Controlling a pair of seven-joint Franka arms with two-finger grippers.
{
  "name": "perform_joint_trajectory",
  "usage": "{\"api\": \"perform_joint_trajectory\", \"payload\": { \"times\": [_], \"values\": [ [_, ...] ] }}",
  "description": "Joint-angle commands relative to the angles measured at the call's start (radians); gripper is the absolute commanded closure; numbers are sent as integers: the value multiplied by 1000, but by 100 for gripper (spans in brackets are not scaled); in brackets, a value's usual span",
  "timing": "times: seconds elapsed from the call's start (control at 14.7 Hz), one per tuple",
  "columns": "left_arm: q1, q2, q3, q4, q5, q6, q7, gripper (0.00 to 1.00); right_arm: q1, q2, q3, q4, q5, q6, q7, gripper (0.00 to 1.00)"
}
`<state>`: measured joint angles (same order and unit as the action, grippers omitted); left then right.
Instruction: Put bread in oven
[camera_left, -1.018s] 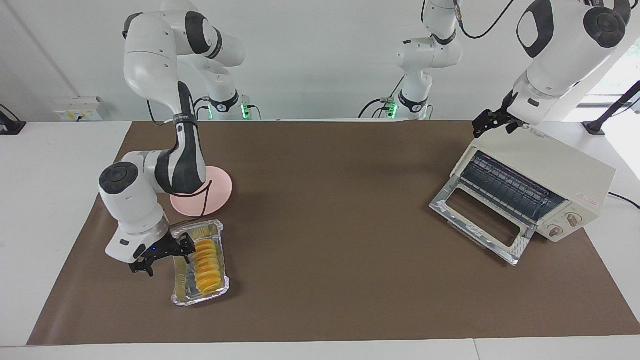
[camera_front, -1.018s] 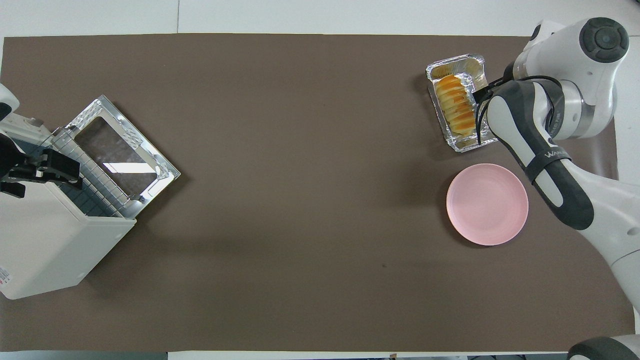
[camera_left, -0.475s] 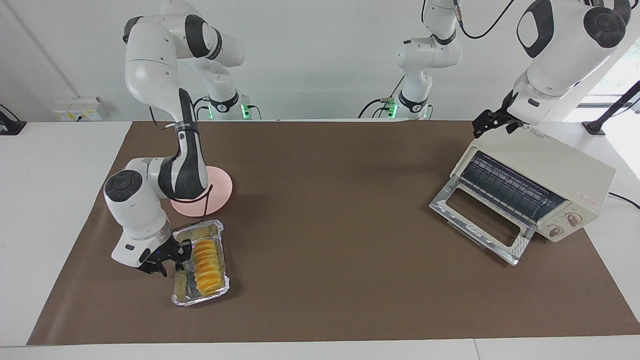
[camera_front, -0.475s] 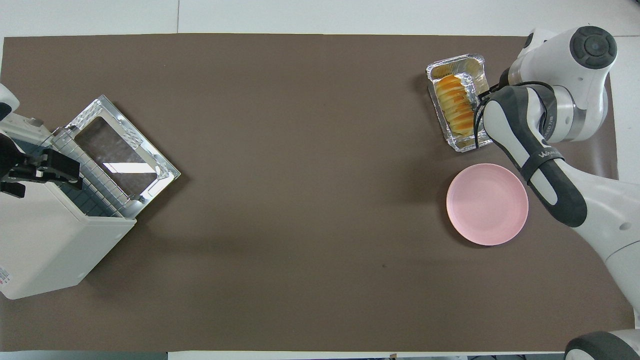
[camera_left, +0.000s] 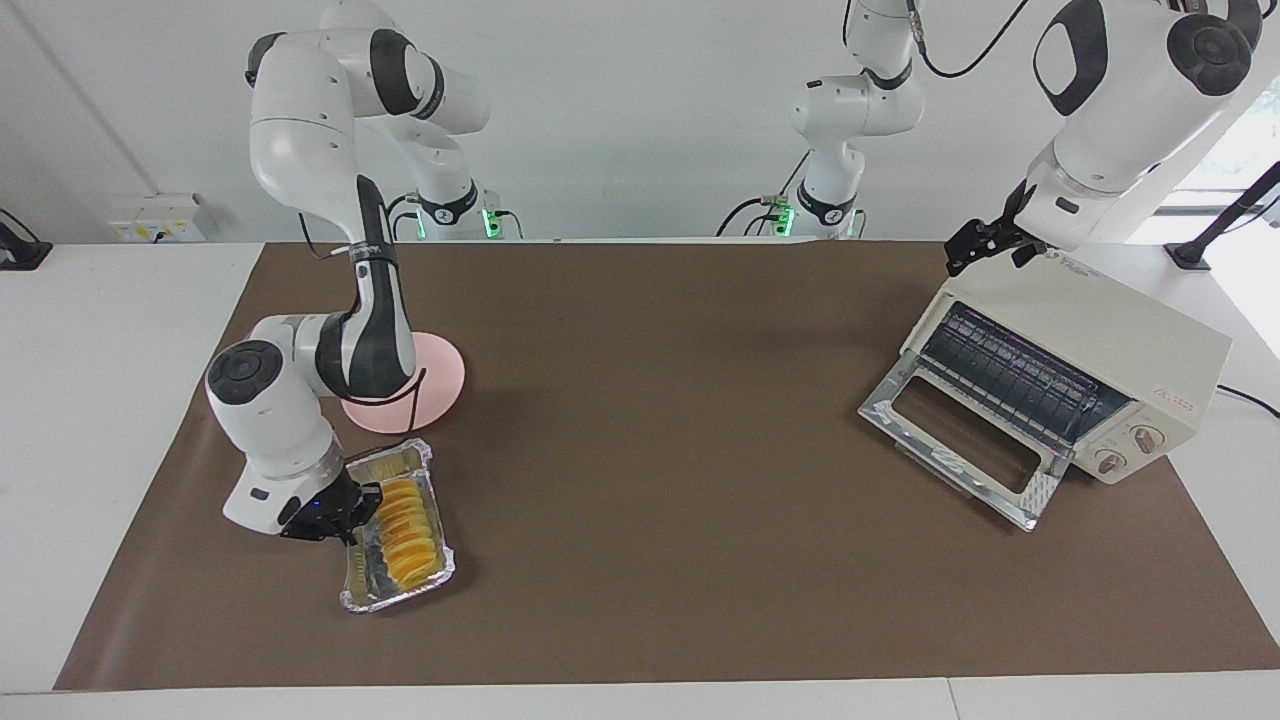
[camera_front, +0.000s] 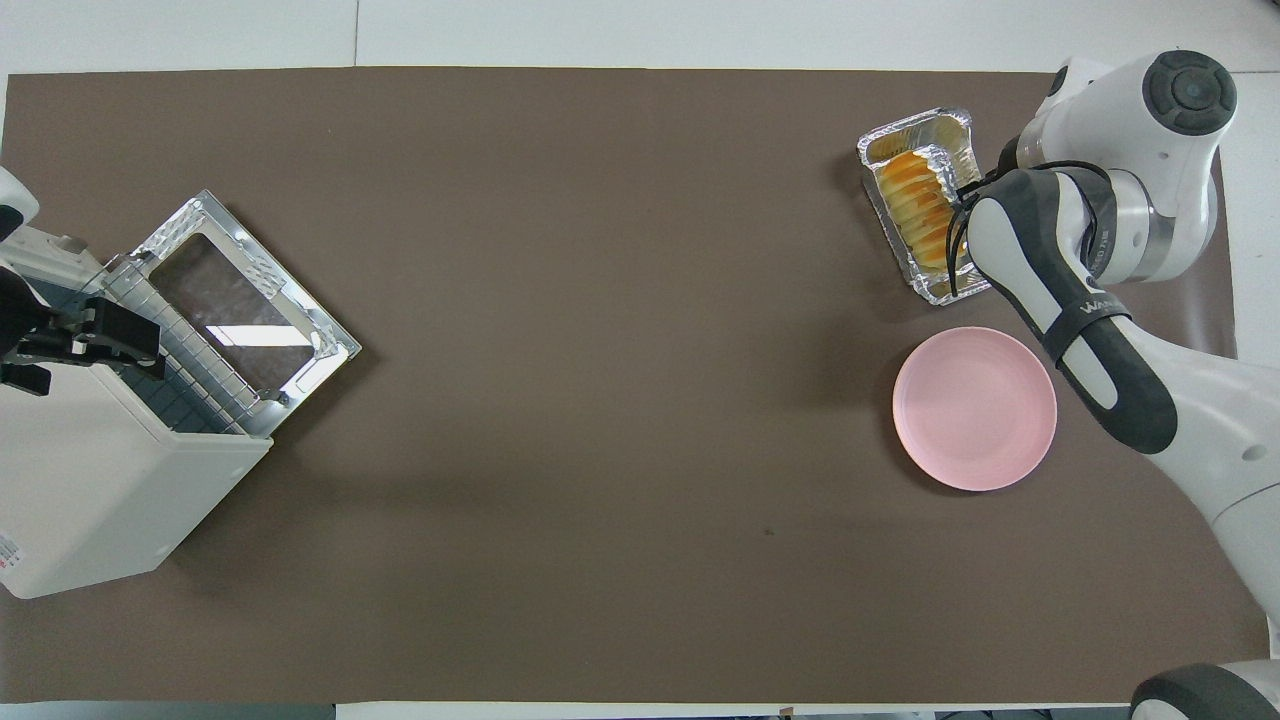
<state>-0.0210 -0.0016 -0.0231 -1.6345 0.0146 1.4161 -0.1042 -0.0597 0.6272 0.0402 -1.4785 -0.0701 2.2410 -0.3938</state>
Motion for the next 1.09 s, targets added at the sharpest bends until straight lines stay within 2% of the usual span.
{"api": "perform_joint_trajectory", "payload": {
  "times": [0.0,0.14,0.27,0.41,0.61,0.88,1.02],
  "values": [
    [10,-28,-5,-30,-16,17,1,0,-11,-29,15,44,42,-116,7,100],
    [10,-28,-5,-30,-16,17,1,0,3,-53,18,82,87,-233,10,100],
    [10,-28,-5,-30,-16,17,1,0,52,-102,24,93,150,-288,51,100],
    [10,-28,-5,-30,-16,17,1,0,96,-161,24,93,157,-377,171,100],
    [10,-28,-5,-30,-16,17,1,0,227,-222,24,93,180,-443,387,100],
    [12,-28,-5,-30,-16,17,1,0,383,-225,24,66,194,-388,625,100],
    [10,-28,-5,-30,-16,17,1,0,437,-227,24,3,194,-315,702,100]
  ]
}}
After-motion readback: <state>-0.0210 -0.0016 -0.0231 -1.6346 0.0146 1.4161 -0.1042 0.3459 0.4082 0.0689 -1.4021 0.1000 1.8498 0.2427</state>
